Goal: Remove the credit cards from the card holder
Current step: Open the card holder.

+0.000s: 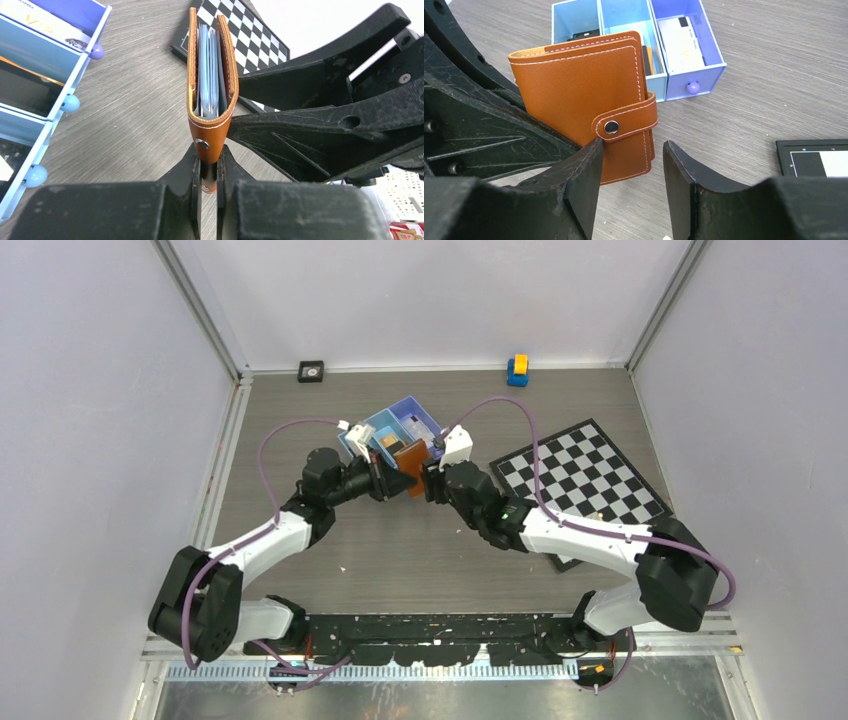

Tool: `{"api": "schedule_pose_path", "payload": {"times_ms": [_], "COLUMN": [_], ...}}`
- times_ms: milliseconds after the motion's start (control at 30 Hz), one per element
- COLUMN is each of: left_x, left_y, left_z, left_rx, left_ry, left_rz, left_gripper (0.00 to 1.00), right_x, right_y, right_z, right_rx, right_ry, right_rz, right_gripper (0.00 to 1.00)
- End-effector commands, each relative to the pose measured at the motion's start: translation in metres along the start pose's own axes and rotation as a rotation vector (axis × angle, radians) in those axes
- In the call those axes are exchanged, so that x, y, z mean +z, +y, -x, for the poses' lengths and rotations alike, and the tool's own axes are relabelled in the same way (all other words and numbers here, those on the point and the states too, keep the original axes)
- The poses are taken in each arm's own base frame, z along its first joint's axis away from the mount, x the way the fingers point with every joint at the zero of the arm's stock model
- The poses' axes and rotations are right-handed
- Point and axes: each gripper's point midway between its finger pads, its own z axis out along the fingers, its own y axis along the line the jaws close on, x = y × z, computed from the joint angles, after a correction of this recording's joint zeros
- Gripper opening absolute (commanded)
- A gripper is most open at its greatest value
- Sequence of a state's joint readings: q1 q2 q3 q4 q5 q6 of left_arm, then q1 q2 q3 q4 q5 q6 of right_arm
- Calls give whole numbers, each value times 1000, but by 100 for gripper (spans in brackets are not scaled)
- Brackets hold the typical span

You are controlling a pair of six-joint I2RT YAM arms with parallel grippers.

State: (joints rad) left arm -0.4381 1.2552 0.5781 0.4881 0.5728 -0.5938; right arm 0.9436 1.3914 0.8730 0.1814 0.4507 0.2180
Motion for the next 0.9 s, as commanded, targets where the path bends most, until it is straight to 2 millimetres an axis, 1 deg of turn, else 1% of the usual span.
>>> {"api": "schedule_pose_path", "payload": {"times_ms": [0, 67, 200, 333, 400, 500, 667, 733, 767, 867], "left_x": [4, 4, 5, 6, 6, 7, 10, 10, 10, 10], "left_y": [-26, -25, -24, -22, -18, -17, -18, -17, -18, -20], "left_z": [11, 10, 9, 8, 6, 4, 2, 1, 2, 2], "left_rx": [43, 38, 34, 24, 15, -7, -37, -41, -43, -38], "left_ry": [11, 15, 19, 31, 36, 47, 57, 61, 61, 61], "left_rz": [-106, -104, -99, -86, -68, -68, -77, -75, -77, -87], "left_gripper": [0, 0, 0, 0, 0, 0, 0, 0, 0, 0], "right_x": [6, 3, -3, -8, -8, -7, -8, -10, -11, -11], "right_y": [-48, -57, -67, -70, -61, -38, -9, -2, 1, 3], "right_z": [26, 28, 32, 38, 39, 39, 31, 29, 30, 26], "right_rx": [49, 52, 56, 57, 52, 24, -27, -19, -14, -12], "right_ry": [-142, -164, -191, -210, -211, -193, -107, -93, -100, -91], "right_rz": [-288, -334, -387, -392, -330, -176, -10, 31, 50, 62], "right_gripper": [49, 45, 41, 40, 42, 47, 65, 70, 74, 78]}}
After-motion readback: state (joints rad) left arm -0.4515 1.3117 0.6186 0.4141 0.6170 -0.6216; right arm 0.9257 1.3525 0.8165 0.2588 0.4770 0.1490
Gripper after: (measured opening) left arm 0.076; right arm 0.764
